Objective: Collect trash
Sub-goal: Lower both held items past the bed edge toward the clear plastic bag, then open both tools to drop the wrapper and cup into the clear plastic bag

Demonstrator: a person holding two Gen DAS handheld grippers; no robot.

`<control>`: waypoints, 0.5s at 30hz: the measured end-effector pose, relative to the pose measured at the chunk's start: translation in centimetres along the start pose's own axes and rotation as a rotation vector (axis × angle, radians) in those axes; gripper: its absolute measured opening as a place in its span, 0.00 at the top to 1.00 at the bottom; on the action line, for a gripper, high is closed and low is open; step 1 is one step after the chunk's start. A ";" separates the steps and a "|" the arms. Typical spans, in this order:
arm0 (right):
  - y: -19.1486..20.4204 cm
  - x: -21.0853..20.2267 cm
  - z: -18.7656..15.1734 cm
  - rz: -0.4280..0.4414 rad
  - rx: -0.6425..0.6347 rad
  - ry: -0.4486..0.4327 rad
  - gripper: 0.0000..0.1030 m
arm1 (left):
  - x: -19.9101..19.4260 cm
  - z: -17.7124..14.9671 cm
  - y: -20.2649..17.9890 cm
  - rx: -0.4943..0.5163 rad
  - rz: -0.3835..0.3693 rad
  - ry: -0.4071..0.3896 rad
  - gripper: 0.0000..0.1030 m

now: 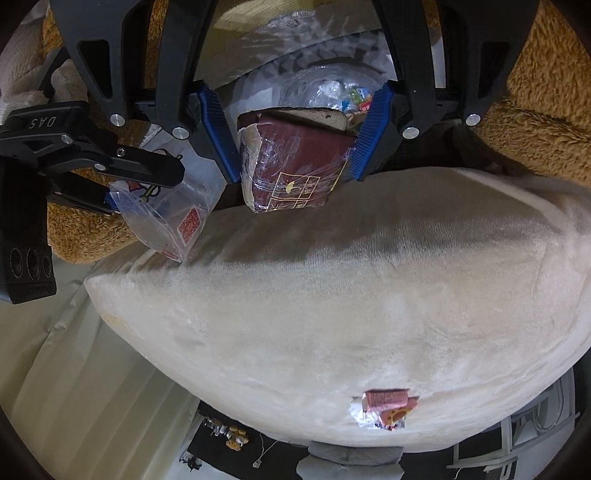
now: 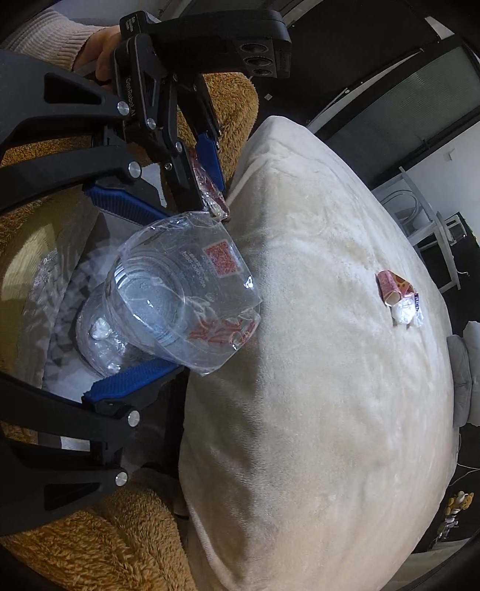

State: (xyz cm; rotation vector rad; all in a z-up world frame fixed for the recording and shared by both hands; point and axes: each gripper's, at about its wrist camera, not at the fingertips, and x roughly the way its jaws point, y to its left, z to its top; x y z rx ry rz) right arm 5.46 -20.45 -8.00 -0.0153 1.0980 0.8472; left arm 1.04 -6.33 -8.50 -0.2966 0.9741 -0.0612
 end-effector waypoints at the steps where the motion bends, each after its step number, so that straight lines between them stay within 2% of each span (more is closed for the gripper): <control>1: -0.2 0.5 -0.1 -0.003 0.007 0.016 0.32 | 0.5 -0.1 0.2 -0.007 0.009 0.018 0.41; 6: -1.4 3.0 0.0 -0.012 0.055 0.098 0.32 | 3.4 -1.0 2.1 -0.083 0.030 0.125 0.41; 8: -1.8 4.0 0.4 -0.009 0.080 0.129 0.32 | 4.3 -1.2 2.7 -0.111 0.016 0.160 0.41; 15: -3.1 7.7 1.2 0.000 0.149 0.253 0.32 | 6.4 -1.7 3.6 -0.126 0.044 0.249 0.41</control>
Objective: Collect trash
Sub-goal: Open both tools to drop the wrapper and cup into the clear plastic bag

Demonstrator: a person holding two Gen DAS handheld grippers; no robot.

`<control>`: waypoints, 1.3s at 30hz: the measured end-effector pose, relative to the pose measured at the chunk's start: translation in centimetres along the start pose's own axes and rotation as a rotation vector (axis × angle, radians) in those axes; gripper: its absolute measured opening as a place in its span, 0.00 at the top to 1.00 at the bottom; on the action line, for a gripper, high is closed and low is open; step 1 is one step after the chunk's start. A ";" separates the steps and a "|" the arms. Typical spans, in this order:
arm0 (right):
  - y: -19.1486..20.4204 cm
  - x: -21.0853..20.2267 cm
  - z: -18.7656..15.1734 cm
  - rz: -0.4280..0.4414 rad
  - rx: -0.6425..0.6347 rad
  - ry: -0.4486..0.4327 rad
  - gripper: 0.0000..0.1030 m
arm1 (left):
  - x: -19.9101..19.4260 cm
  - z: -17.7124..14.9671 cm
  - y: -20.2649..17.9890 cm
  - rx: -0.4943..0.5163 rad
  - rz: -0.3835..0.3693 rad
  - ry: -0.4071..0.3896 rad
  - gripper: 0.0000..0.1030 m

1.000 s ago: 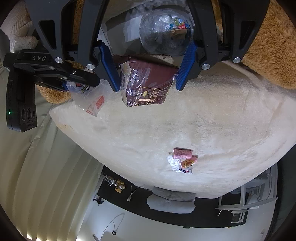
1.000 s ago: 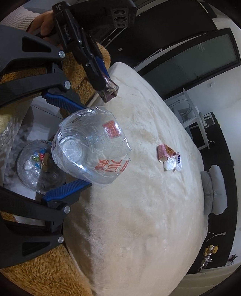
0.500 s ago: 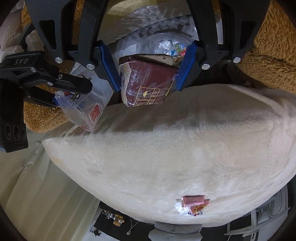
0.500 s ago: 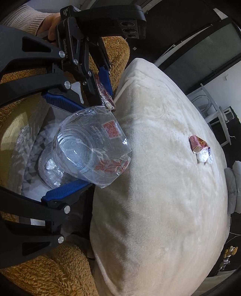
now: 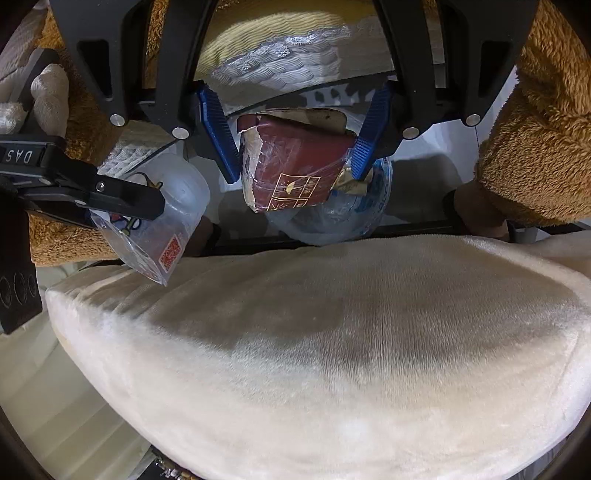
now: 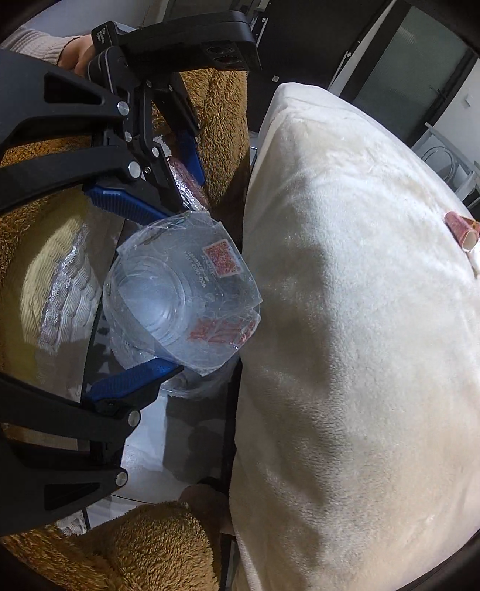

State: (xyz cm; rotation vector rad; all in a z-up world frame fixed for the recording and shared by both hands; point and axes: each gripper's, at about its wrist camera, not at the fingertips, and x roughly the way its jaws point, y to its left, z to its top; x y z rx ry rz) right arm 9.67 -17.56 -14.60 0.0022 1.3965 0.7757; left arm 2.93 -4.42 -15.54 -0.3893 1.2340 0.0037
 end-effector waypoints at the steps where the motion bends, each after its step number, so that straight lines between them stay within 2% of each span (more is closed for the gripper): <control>1: -0.2 0.4 0.2 0.006 0.011 0.016 0.32 | 0.3 0.1 0.1 -0.004 -0.005 0.010 0.41; 9: -1.6 2.5 1.7 0.011 0.062 0.127 0.32 | 2.2 0.5 0.6 -0.029 -0.022 0.078 0.41; 14: -2.0 3.2 2.0 0.010 0.083 0.156 0.32 | 3.1 1.0 1.0 -0.054 -0.020 0.107 0.42; 17: -1.9 3.4 2.0 0.007 0.090 0.155 0.32 | 3.2 0.8 1.2 -0.067 -0.037 0.113 0.42; 34: -2.3 4.3 2.2 -0.014 0.122 0.166 0.31 | 3.3 0.6 0.9 -0.057 -0.007 0.103 0.42; 37: -2.5 4.3 2.1 -0.009 0.134 0.164 0.28 | 3.1 0.6 0.9 -0.057 -0.007 0.101 0.42; 38: -2.7 4.3 2.0 -0.004 0.144 0.162 0.22 | 3.1 0.6 0.9 -0.059 -0.007 0.098 0.42; 39: -2.8 4.3 2.0 0.003 0.154 0.159 0.20 | 2.9 0.6 0.9 -0.061 -0.007 0.096 0.42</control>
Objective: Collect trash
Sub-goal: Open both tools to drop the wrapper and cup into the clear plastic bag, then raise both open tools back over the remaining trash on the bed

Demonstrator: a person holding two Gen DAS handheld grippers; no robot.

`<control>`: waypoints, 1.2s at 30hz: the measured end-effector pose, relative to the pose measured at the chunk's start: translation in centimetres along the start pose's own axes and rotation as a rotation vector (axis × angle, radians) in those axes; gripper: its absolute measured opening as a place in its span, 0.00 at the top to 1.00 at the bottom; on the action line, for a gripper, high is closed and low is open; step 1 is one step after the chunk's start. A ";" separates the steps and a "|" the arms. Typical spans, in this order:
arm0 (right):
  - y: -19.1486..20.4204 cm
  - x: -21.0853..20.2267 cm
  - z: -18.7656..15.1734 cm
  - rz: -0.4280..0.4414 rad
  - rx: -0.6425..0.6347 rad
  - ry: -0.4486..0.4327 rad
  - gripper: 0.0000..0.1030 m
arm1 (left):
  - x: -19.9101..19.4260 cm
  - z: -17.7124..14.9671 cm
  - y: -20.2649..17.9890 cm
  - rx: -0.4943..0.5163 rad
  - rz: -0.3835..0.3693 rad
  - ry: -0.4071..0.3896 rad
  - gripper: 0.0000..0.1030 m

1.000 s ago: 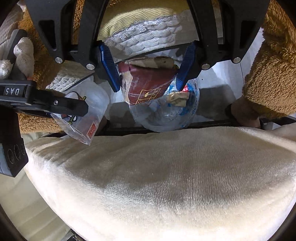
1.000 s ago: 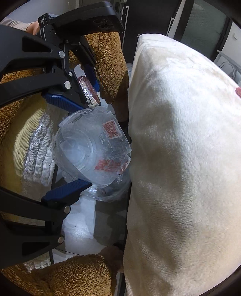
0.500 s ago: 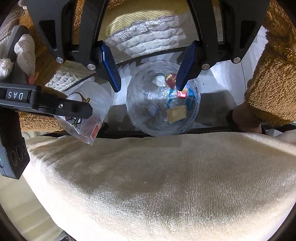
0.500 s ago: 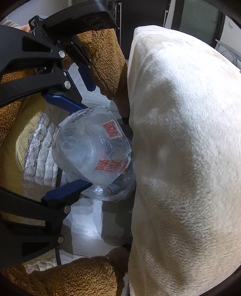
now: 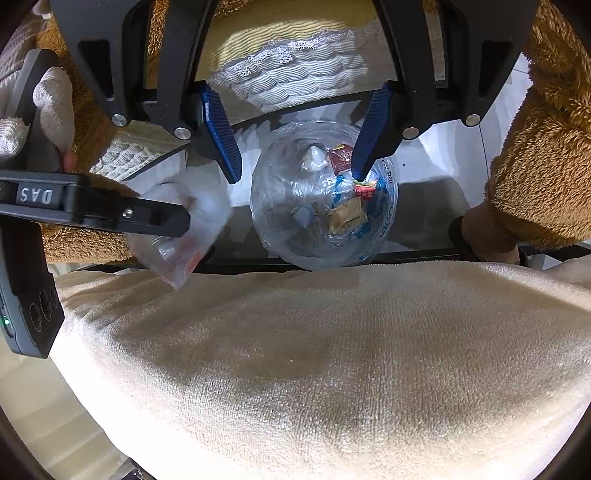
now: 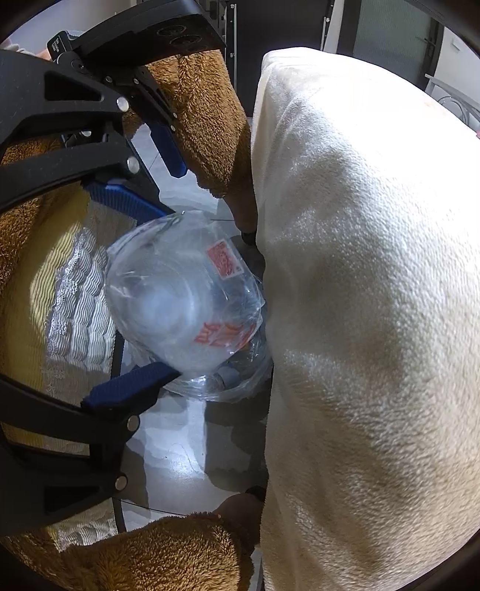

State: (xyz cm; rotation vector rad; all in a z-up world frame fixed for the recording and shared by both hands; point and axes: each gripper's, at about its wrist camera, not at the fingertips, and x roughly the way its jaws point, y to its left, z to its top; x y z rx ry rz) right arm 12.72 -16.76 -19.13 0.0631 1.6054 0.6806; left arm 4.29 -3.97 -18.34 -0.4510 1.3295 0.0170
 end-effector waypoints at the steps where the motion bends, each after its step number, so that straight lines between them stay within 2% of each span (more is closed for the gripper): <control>1: -0.1 -0.1 0.0 0.010 0.005 -0.003 0.20 | -0.1 0.0 0.1 -0.002 -0.001 -0.002 0.42; 8: 0.1 -0.7 0.0 0.008 -0.010 -0.037 0.18 | -0.7 0.1 0.2 -0.008 -0.008 -0.023 0.42; 17: 1.4 -2.6 -1.3 0.012 -0.114 -0.132 0.18 | -2.1 -0.1 0.4 -0.002 -0.031 -0.095 0.42; 21: 2.3 -4.3 -2.2 0.031 -0.175 -0.209 0.18 | -3.1 -0.4 0.0 0.021 -0.046 -0.143 0.42; 24: 3.1 -6.2 -3.0 0.047 -0.230 -0.300 0.18 | -4.0 -0.5 -0.3 0.037 -0.064 -0.179 0.42; 31: 4.4 -10.3 -4.3 0.078 -0.337 -0.491 0.18 | -7.1 -0.8 -0.6 0.078 -0.088 -0.309 0.42; 36: 5.5 -12.5 -4.4 0.066 -0.422 -0.577 0.18 | -9.7 -0.5 -0.6 0.102 -0.082 -0.406 0.42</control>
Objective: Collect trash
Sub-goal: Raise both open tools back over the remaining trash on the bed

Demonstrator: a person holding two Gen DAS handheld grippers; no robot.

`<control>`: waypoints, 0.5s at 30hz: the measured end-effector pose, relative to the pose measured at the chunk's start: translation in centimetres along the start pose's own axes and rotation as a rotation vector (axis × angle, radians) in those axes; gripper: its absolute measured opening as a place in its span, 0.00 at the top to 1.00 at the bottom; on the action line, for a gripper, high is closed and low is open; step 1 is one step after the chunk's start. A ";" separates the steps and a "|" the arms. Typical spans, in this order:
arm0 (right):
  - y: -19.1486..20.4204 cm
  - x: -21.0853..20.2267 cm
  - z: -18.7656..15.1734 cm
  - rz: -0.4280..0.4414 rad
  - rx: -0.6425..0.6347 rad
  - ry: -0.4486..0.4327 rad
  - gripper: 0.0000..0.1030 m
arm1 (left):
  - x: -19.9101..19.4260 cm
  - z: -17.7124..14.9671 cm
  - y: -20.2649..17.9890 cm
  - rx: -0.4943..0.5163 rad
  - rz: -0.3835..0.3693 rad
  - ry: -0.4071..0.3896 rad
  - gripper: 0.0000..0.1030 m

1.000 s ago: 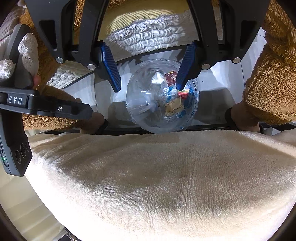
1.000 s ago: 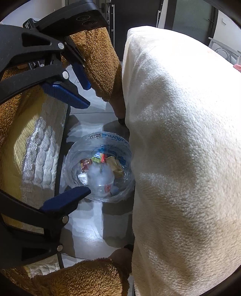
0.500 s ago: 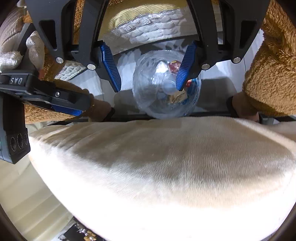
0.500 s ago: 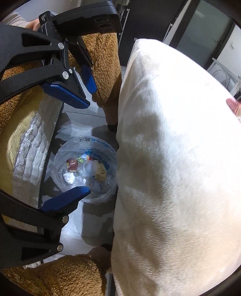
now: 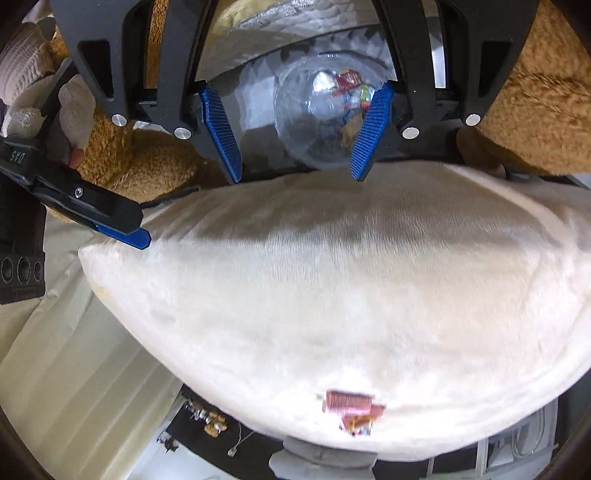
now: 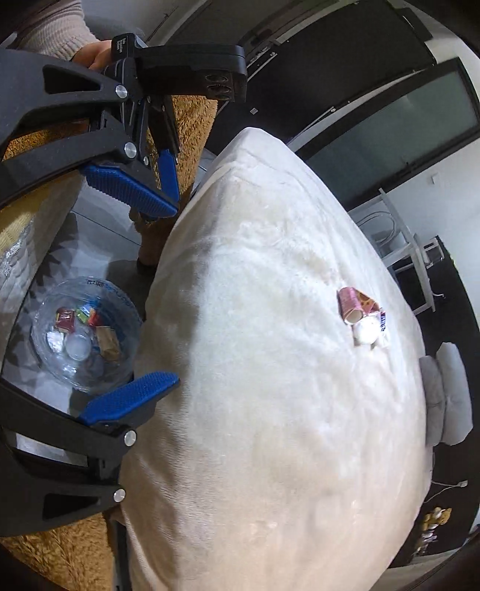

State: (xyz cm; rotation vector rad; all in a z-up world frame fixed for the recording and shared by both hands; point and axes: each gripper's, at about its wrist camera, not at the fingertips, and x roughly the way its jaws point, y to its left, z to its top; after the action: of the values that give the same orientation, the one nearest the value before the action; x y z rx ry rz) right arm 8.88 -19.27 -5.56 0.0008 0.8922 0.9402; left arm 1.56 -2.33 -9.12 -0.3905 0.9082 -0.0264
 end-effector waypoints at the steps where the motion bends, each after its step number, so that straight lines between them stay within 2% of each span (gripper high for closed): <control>1: 0.1 -0.2 0.4 -0.002 -0.017 -0.010 0.18 | -0.3 0.4 -0.1 0.004 -0.001 -0.016 0.42; 8: 0.9 -1.2 3.5 -0.019 -0.118 -0.105 0.18 | -2.5 3.7 0.1 0.030 0.014 -0.122 0.40; 13: 0.3 -1.4 5.7 -0.064 -0.134 -0.151 0.17 | -3.1 6.2 0.3 0.061 0.029 -0.156 0.40; 15: -0.1 -1.2 6.4 -0.072 -0.141 -0.144 0.17 | -2.9 7.1 0.3 0.077 0.022 -0.148 0.38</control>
State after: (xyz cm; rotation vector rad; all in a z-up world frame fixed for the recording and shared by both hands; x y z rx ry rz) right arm 12.91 -17.85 -0.58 -0.0824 0.6876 0.9222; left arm 5.22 0.80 -3.12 -0.3067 0.7624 -0.0119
